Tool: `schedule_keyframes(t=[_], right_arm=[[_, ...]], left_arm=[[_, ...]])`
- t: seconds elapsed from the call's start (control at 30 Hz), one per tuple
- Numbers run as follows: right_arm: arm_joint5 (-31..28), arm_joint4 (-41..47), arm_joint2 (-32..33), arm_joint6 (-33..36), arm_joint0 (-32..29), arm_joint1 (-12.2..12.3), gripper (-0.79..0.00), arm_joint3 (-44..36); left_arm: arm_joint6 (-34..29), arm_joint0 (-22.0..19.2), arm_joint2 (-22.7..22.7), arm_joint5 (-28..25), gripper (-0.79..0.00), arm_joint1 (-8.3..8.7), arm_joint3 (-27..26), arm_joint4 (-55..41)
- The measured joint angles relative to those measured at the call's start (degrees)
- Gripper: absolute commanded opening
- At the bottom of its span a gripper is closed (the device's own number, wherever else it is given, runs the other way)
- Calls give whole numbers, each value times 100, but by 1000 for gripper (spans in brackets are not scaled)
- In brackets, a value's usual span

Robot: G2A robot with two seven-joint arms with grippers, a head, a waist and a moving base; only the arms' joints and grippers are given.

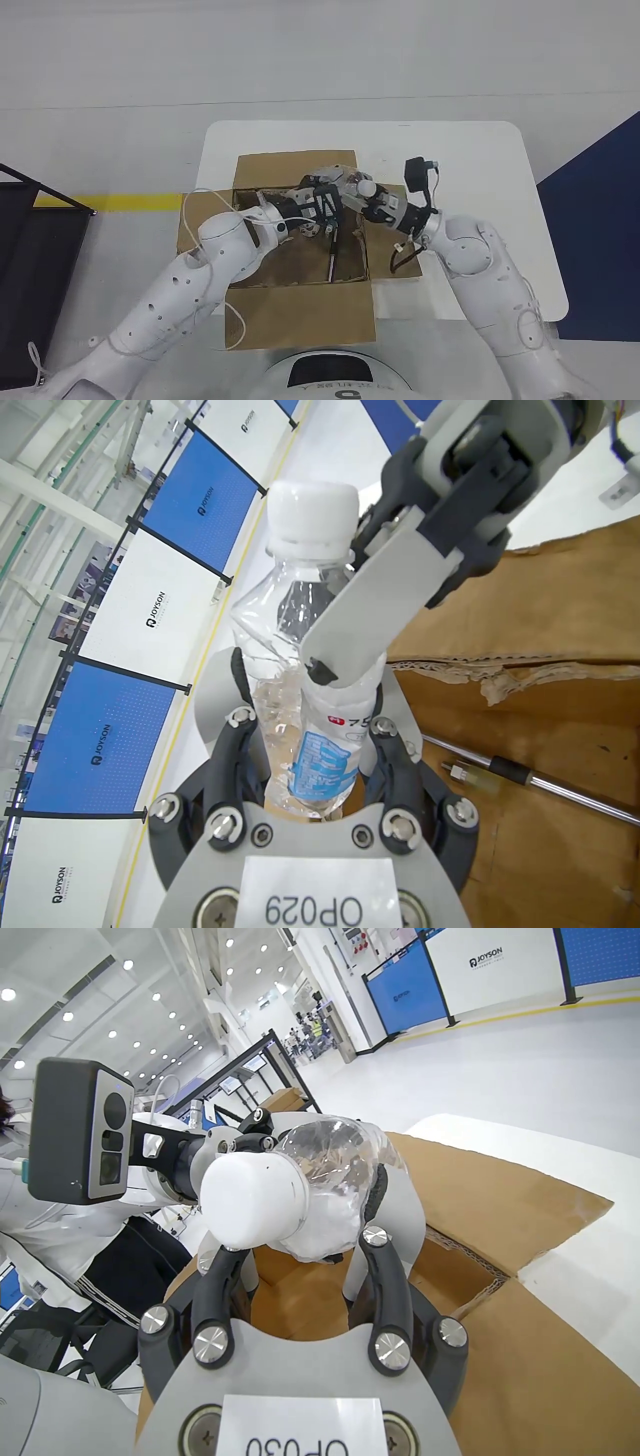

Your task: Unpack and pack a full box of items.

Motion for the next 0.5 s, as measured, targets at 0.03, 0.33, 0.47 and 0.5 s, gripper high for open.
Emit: schedule_keyframes(t=[0.03, 0.33, 0.47, 0.5], right_arm=[[8, 2, -6, 5, 7, 4, -785, 0], [-33, 116, -21, 25, -20, 54, -785, 2], [-95, 164, 14, -10, -45, 79, -785, 29], [-146, 189, 32, -27, -61, 89, -785, 38]], left_arm=[[4, 4, -7, -2, -785, -3, -1, 4], [15, 39, -64, -36, -785, -32, 0, 29], [44, 56, -83, -36, -785, -45, -4, 39], [52, 64, -93, -33, -785, -48, -7, 48]])
